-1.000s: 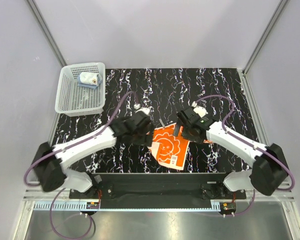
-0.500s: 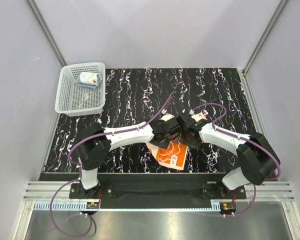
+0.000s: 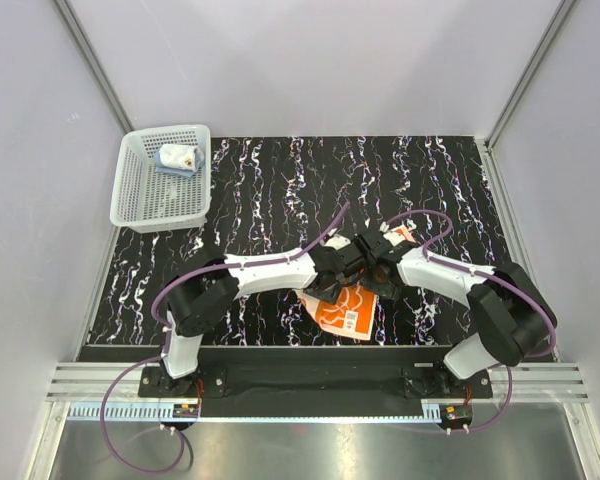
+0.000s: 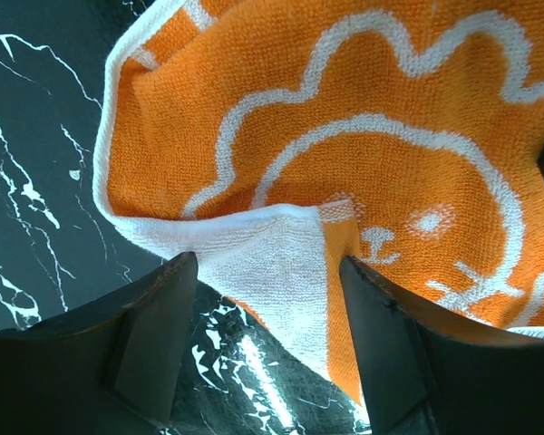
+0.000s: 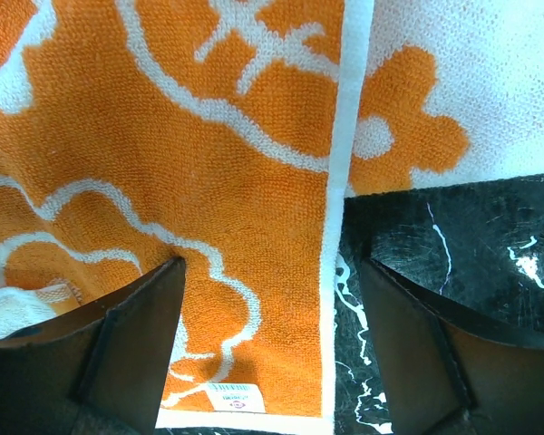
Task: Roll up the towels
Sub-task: Flatten the towel
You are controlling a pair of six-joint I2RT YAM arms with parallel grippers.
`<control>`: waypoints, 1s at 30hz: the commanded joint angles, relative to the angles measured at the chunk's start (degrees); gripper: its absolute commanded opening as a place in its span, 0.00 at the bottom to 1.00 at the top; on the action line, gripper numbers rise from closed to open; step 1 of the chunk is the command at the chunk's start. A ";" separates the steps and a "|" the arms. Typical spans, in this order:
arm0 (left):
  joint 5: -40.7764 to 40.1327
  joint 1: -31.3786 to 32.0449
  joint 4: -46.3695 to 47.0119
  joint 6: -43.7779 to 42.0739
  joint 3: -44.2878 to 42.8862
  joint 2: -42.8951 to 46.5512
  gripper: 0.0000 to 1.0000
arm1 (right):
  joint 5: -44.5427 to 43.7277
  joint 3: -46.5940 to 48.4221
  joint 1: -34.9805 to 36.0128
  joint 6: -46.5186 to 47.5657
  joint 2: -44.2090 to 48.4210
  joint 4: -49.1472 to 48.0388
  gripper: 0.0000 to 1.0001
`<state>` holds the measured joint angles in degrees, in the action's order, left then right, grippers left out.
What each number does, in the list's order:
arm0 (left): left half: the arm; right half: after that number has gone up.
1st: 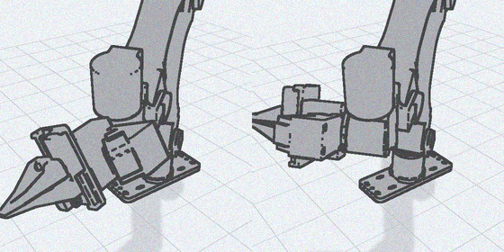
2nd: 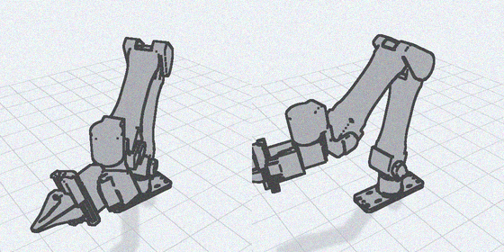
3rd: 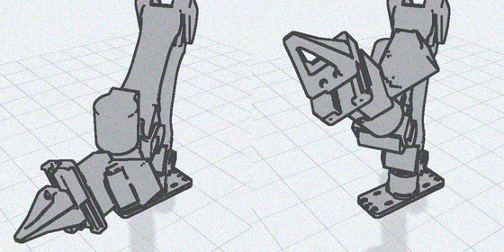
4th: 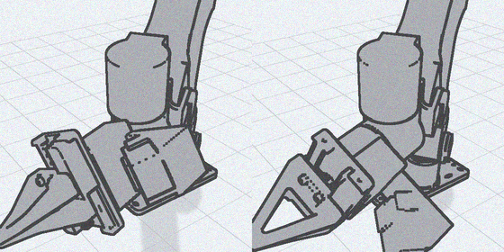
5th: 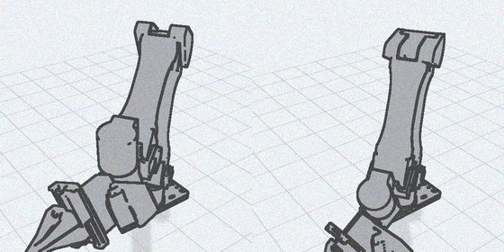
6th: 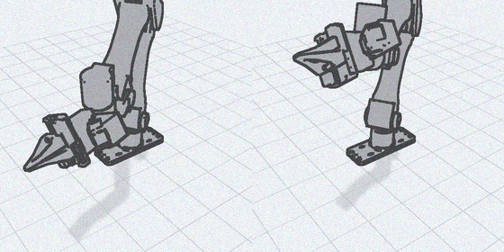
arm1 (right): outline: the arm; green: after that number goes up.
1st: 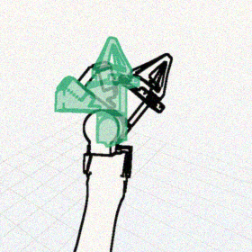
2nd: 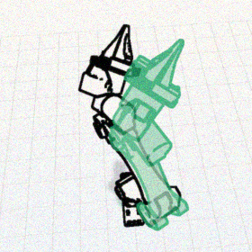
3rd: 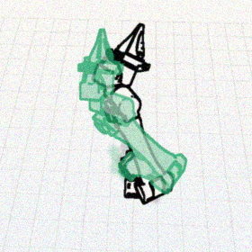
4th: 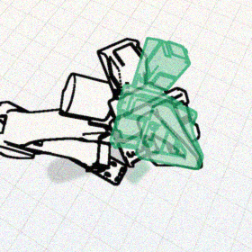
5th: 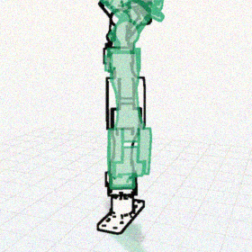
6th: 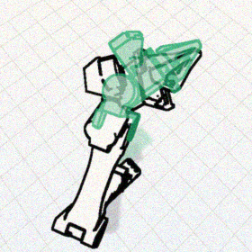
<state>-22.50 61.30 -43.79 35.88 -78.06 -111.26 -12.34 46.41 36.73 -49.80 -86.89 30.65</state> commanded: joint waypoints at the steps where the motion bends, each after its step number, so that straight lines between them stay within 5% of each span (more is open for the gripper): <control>1: -0.88 0.67 6.26 1.56 -0.08 0.69 0.71 | 0.30 -0.97 1.15 -1.00 -0.91 -1.21 0.85; 15: -2.55 0.93 9.42 4.82 5.73 10.19 0.77 | -1.02 -1.59 0.45 -1.88 7.35 1.16 0.85; 30: -3.33 2.07 8.90 3.85 1.33 1.49 0.69 | 0.12 -3.96 0.27 -1.53 5.33 -0.95 0.83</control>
<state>-22.90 63.13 -35.31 39.51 -73.97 -109.27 -12.34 42.70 36.84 -50.81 -81.52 31.09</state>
